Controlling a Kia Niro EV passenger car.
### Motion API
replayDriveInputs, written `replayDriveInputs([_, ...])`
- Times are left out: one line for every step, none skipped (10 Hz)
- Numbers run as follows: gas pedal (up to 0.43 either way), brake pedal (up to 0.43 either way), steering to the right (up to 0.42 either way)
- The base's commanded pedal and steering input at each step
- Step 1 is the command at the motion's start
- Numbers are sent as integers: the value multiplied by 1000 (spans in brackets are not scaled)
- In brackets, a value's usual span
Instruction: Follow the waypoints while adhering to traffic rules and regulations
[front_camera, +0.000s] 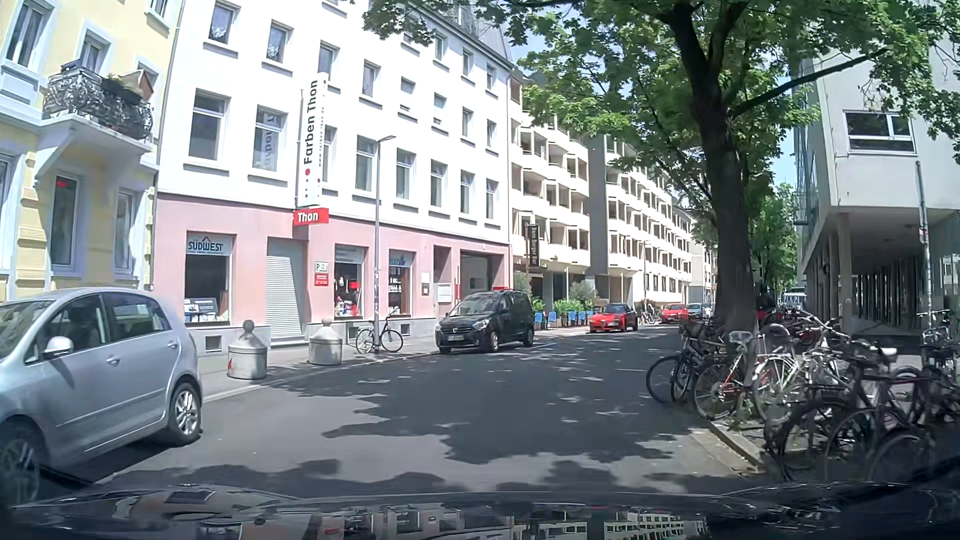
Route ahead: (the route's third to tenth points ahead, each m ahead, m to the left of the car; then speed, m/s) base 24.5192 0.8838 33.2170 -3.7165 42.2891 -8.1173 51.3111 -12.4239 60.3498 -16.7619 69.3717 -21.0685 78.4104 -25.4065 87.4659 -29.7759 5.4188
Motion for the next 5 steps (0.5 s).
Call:
replayDriveInputs([67, 0, 14])
replayDriveInputs([67, 0, 16])
replayDriveInputs([67, 0, 19])
replayDriveInputs([67, 0, 24])
replayDriveInputs([67, 0, 31])
